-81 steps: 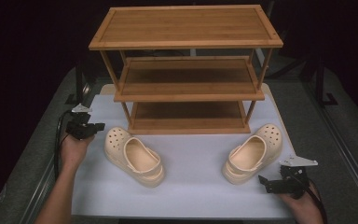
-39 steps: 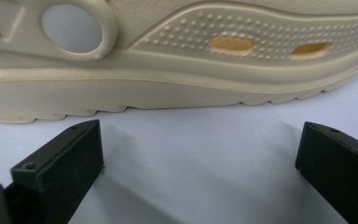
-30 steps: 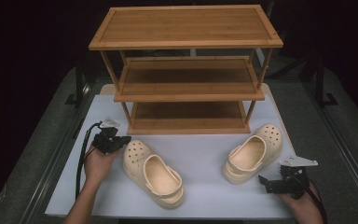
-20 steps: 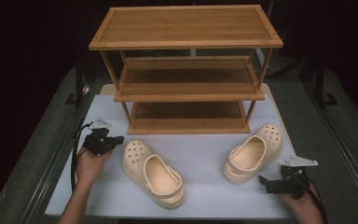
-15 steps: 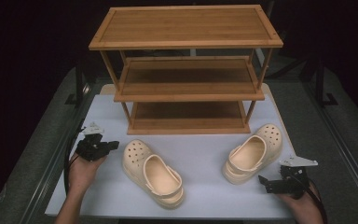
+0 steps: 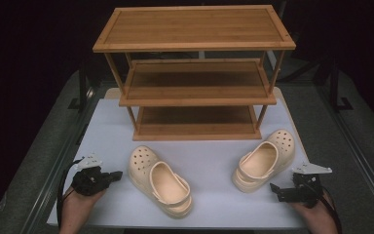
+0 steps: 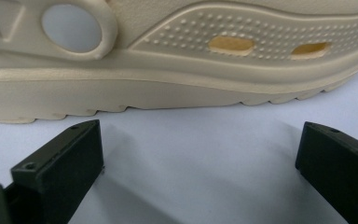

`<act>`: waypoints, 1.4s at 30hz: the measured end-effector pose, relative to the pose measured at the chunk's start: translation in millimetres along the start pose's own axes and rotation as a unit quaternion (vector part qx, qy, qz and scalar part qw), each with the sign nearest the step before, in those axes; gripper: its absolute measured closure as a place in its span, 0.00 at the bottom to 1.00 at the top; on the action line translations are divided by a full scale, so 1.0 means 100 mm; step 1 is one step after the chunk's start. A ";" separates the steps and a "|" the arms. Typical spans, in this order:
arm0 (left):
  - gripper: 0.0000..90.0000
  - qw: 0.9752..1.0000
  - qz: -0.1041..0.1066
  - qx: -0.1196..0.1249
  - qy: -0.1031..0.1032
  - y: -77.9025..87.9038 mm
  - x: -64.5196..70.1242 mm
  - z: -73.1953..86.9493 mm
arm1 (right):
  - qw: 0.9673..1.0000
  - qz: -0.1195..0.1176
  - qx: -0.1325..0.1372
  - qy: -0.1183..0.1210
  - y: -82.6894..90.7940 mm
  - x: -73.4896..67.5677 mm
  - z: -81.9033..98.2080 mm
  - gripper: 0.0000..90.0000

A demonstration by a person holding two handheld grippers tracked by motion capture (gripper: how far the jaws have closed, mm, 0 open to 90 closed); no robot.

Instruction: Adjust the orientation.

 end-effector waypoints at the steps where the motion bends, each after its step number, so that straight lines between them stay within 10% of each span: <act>1: 1.00 1.000 -0.001 -0.001 -0.003 -0.03 0.01 -0.03 | 1.000 0.000 0.000 0.000 0.00 0.00 0.00 0.00; 22: 1.00 0.999 -0.017 -0.029 -0.022 -0.28 -0.05 -0.25 | 1.000 0.000 0.000 0.000 0.00 0.00 0.00 0.00; 42: 1.00 0.998 -0.015 -0.040 -0.056 -0.68 0.08 -0.79 | 1.000 -0.001 0.000 0.000 0.00 0.00 0.00 0.00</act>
Point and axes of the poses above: each handheld gripper's, and its own axes: y roughly backward along the jaws, z roughly out of its underside, x roughly to its right, the point moved 6 cm from there along -y, roughly forward along the jaws, and after that the axes turned 12 degrees about -x, right-handed, at the moved point
